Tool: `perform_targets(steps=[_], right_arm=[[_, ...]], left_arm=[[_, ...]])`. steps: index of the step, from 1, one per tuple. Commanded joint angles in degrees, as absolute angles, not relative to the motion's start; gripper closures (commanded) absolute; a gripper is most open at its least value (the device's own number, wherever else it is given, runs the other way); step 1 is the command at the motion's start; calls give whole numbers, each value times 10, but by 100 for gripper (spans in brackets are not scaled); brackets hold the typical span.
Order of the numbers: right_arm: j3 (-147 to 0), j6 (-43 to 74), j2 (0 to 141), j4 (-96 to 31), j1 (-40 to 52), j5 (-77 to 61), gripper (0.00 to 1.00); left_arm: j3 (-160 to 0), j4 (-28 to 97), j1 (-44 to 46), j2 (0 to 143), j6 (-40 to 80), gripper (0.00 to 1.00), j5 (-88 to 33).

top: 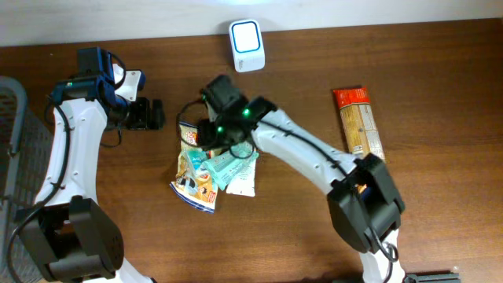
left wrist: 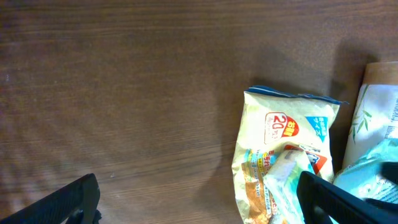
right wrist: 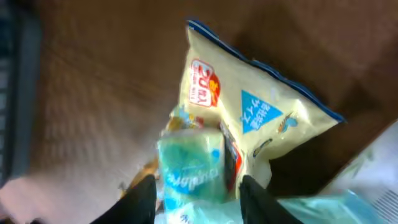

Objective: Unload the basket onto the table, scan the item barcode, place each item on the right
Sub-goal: 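Grasp the mint-green pouch with the right gripper and pull it aside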

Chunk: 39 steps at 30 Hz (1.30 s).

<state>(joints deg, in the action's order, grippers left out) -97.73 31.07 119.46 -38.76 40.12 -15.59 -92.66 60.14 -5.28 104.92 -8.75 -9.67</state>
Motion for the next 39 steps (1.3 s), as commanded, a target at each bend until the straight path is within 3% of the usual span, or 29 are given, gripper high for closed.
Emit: perform_targets(steps=[1, 2, 6, 9, 12, 15, 20, 25, 29, 33, 36, 39], right_arm=[[-941, 356, 1204, -377, 409, -143, 57], [-941, 328, 1204, -393, 409, -167, 50], [-941, 239, 1204, -577, 402, -180, 50], [-946, 164, 1202, -674, 340, -133, 50], [-996, 1, 1177, -754, 288, -251, 46], [-969, 0, 1178, -826, 312, -272, 45], [-886, 10, 1178, -762, 472, -325, 44], [-836, 81, 1178, -744, 486, -226, 41], [-817, 108, 1177, -741, 383, -103, 40], [-817, 2, 1178, -655, 250, -47, 39], [-829, -63, 1176, -679, 198, -293, 39], [-832, -92, 1144, -772, 196, -407, 39]], left_arm=[[-927, 600, -54, 1051, -82, 1, -101], [-927, 601, -54, 1051, -82, 1, -101], [-927, 601, -54, 1051, -83, 1, -101], [-927, 600, -54, 1051, -82, 1, -101], [-927, 600, -54, 1051, -82, 1, -101], [-927, 601, -54, 1051, -83, 1, -101], [-927, 600, -54, 1051, -83, 1, -101], [-927, 600, -54, 1051, -83, 1, -101], [-927, 601, -54, 1051, -82, 1, -101], [-927, 601, -54, 1051, -82, 1, -101], [-927, 600, -54, 1051, -82, 1, -101], [-927, 601, -54, 1051, -82, 1, -101]])
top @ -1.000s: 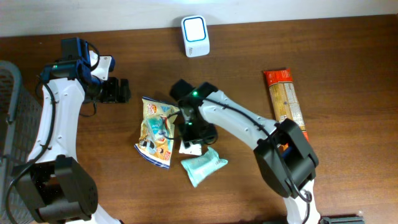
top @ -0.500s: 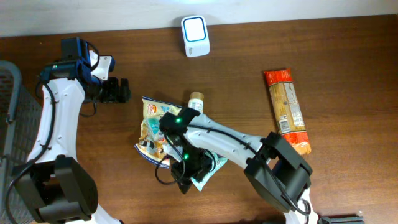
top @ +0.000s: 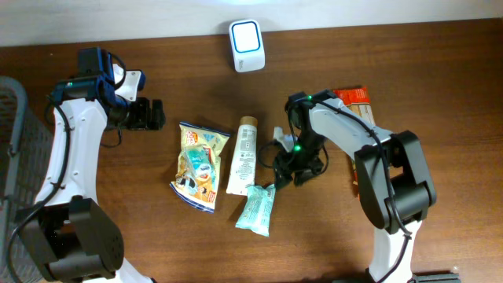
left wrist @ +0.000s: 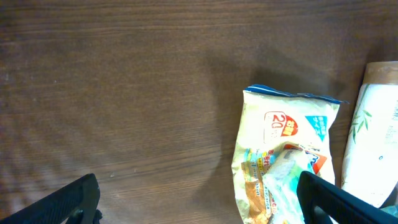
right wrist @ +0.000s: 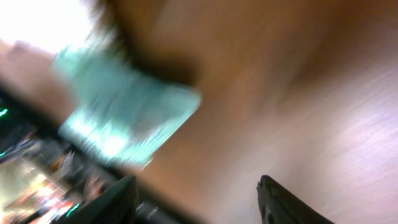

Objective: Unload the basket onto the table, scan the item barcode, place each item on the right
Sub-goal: 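Grasp the mint-green pouch with the right gripper and pull it aside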

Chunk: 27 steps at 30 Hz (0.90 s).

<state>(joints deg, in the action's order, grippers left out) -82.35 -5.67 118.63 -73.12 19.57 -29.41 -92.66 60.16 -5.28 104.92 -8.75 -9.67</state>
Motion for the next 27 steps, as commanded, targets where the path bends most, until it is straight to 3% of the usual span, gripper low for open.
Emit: perform_targets(steps=[1, 4, 7, 8, 12, 14, 16, 19, 21, 22, 23, 24, 25, 26, 27], right_arm=[[-831, -89, 1142, -789, 203, -402, 39], [-789, 14, 1143, -733, 240, -366, 37], [-758, 214, 1143, -659, 338, -245, 24], [-755, 244, 1143, -647, 352, -220, 24], [-752, 282, 1144, -614, 361, -164, 49], [-752, 269, 1144, -608, 348, -147, 69], [-764, 152, 1144, -607, 317, -148, 71], [-814, -24, 1144, -605, 252, -38, 67], [-840, -224, 1144, -556, 200, -1, 29], [-847, -272, 1144, -543, 181, -1, 23], [-878, -267, 1143, -558, 162, -3, 23], [-991, -139, 1143, -661, 133, -65, 18], [-1045, -129, 1143, -724, 124, -151, 18], [-1085, -129, 1143, -775, 119, -287, 30], [-1087, -95, 1144, -786, 126, -321, 37]], left_arm=[[-927, 600, -54, 1051, -83, 1, -101], [-927, 600, -54, 1051, -82, 1, -101], [-927, 600, -54, 1051, -82, 1, -101], [-927, 600, -54, 1051, -83, 1, -101], [-927, 600, -54, 1051, -83, 1, -101], [-927, 600, -54, 1051, -82, 1, -101], [-927, 601, -54, 1051, -82, 1, -101], [-927, 600, -54, 1051, -83, 1, -101], [-927, 601, -54, 1051, -83, 1, -101], [-927, 601, -54, 1051, -82, 1, -101], [-927, 600, -54, 1051, -83, 1, -101], [-927, 601, -54, 1051, -82, 1, -101], [-927, 601, -54, 1051, -82, 1, -101], [-927, 601, -54, 1051, -82, 1, -101], [-927, 600, -54, 1051, -83, 1, -101]])
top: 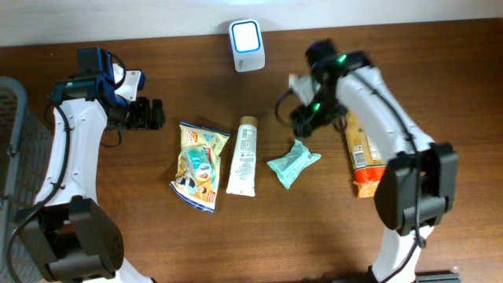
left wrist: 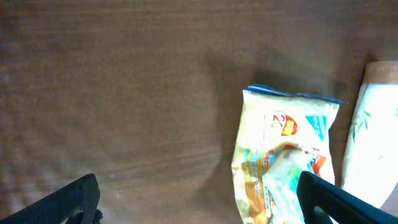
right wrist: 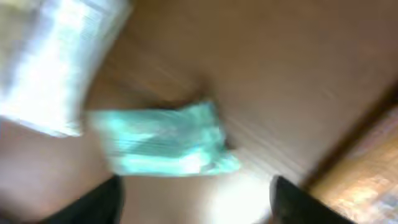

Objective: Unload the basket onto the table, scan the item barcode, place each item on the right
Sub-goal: 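Grasp the mint-green pouch with the right gripper and pull it aside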

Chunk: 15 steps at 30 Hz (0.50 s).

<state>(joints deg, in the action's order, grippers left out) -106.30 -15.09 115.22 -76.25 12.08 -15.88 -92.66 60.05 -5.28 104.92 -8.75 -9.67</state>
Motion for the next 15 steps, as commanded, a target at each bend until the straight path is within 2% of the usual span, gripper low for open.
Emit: perform_targets(steps=[1, 2, 4, 6, 8, 10, 12, 14, 15], right_arm=[[-1075, -75, 1147, -786, 145, -307, 37], [-1051, -40, 1148, -769, 172, -274, 37], [-941, 142, 1148, -645, 250, -100, 46], [-842, 229, 1148, -535, 274, -62, 59], [-796, 237, 1148, -492, 274, -76, 67], [-793, 220, 1148, -501, 274, -114, 68], [-794, 145, 1148, -582, 267, -122, 67], [-794, 108, 1148, -657, 235, -22, 66], [-800, 76, 1147, -656, 219, -24, 60]], left_arm=[[-927, 601, -54, 1051, -82, 1, -101], [-927, 601, -54, 1051, -82, 1, -101], [-927, 601, -54, 1051, -82, 1, -101], [-927, 600, -54, 1051, -83, 1, -101], [-927, 600, -54, 1051, -83, 1, -101], [-927, 600, -54, 1051, -83, 1, -101], [-927, 601, -54, 1051, -83, 1, -101], [-927, 600, -54, 1051, -82, 1, -101], [-927, 600, -54, 1051, -82, 1, -101]])
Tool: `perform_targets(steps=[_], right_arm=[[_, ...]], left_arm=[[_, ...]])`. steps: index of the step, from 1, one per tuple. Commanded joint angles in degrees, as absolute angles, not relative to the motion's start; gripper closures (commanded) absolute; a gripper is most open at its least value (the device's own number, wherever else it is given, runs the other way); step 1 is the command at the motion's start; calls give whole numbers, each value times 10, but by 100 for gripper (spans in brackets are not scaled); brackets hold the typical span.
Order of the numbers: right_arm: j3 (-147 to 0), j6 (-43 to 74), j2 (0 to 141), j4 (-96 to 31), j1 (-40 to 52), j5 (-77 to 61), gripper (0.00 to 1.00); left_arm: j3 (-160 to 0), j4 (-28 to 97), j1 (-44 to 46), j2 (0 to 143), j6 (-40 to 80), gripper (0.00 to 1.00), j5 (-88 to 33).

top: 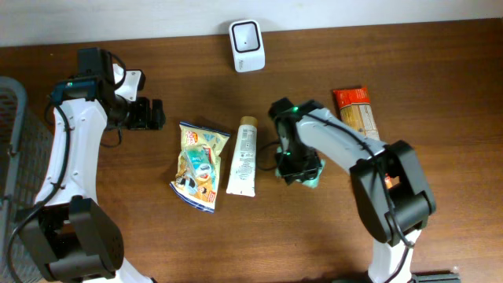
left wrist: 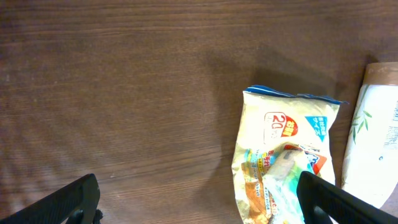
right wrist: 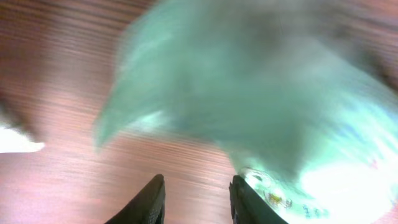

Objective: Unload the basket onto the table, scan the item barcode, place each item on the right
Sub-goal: 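Grasp the mint-green pouch with the right gripper and pull it aside, then hold the mint-green pouch over the scanner with the right gripper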

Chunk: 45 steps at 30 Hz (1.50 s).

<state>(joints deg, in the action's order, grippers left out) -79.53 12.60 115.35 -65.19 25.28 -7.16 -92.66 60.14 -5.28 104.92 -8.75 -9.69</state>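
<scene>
The white barcode scanner [top: 247, 35] stands at the table's far edge. A teal packet [top: 313, 180] lies right of the white tube [top: 244, 156], mostly hidden under my right gripper [top: 297, 167]. In the right wrist view the packet [right wrist: 249, 93] is a blurred mass filling the frame just ahead of the right gripper [right wrist: 196, 199], which is open with bare table between its fingers; the right finger [right wrist: 245, 199] sits at the packet's edge. My left gripper [top: 146, 115] hangs wide open left of the yellow snack bag [top: 196, 165], holding nothing.
A pasta box [top: 358, 118] lies at the right, partly behind the right arm. A wire basket [top: 9, 134] stands at the left edge. From the left wrist, the snack bag [left wrist: 286, 155] and the tube [left wrist: 373, 143] show on the brown table [left wrist: 112, 93].
My right gripper was up near the scanner's right side, with the teal packet lying apart below it. Now the gripper is low over that packet. The left arm is unchanged.
My right gripper was first over a pile of the snack bag, tube and teal packet. Then the teal packet lay below the tube, apart from the pile, with the gripper beside it. Later the packet lay right of the tube, gripper farther back. Now the gripper is on it.
</scene>
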Motion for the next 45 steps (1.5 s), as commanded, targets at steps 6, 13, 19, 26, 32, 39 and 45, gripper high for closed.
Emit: perform_targets(steps=[6, 13, 19, 26, 32, 39, 45], right_arm=[[-948, -72, 1099, -725, 131, -150, 36], [-928, -211, 1272, -723, 34, -326, 26], [-825, -205, 1291, -671, 34, -340, 51], [-932, -243, 1256, -748, 28, -455, 96], [-1084, -218, 1054, -793, -70, -609, 96], [-1084, -111, 1009, -692, -40, -545, 96], [-1082, -173, 1083, -269, 205, 144, 96]], left_arm=[[-927, 600, -54, 1051, -82, 1, -101], [-927, 601, -54, 1051, -83, 1, -101], [-927, 601, -54, 1051, -83, 1, -101], [-927, 600, -54, 1051, -82, 1, -101], [-927, 600, -54, 1051, -82, 1, -101], [-927, 600, -54, 1051, -83, 1, -101], [-927, 601, -54, 1051, -82, 1, -101]])
